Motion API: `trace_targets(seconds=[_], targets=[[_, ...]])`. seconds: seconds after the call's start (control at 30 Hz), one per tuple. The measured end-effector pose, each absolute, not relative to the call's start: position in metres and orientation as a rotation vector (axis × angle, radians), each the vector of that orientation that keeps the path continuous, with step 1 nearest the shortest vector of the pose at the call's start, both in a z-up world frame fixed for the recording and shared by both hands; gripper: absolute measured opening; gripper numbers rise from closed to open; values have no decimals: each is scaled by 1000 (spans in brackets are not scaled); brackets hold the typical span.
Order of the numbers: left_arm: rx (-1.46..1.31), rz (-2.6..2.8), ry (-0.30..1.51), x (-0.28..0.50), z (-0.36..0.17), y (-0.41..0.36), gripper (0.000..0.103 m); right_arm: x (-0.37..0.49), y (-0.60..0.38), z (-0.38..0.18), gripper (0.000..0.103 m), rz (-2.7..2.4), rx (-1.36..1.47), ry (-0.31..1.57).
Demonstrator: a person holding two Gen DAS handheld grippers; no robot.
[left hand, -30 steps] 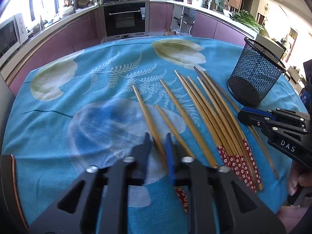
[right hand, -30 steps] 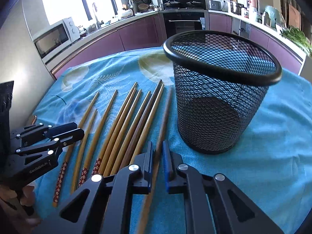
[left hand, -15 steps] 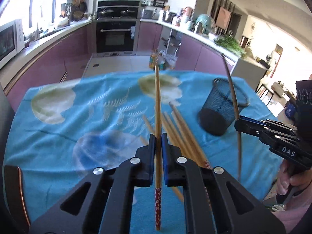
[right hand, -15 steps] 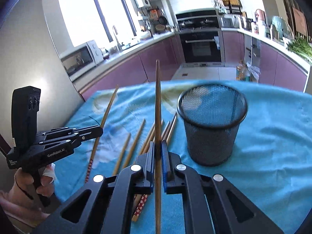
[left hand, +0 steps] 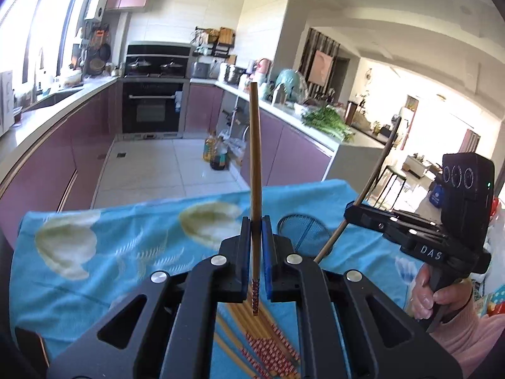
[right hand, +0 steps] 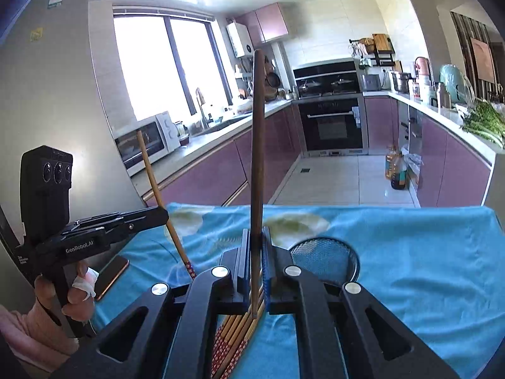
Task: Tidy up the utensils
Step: 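Lift the left tool's chopstick into the mesh cup while the right tool drops its own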
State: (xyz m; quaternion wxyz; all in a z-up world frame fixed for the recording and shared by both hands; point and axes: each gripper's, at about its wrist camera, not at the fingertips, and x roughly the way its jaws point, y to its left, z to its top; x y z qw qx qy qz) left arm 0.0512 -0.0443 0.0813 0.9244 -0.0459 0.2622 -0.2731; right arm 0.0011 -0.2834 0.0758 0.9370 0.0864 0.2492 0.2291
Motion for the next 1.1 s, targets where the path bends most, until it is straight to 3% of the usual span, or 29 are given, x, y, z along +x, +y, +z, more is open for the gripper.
trace_targets(seconds=[0.37,0.83,0.9,0.97,1.1], targets=[[-78,-673,505,88,134,-110,8,27,-306,98,5,382,105,462],[17,-680,741,135,46,-167,8,90,-300,34,6,368,76,760],[21,-658,748,142,36,-165,20,92,-298,29,8,356,88,768],[18,-629,729,144,28,-154,39,92,-299,27,10,338,112,762],[6,-574,674,134,30,-130,46,75,-301,36,24,327,135,697]])
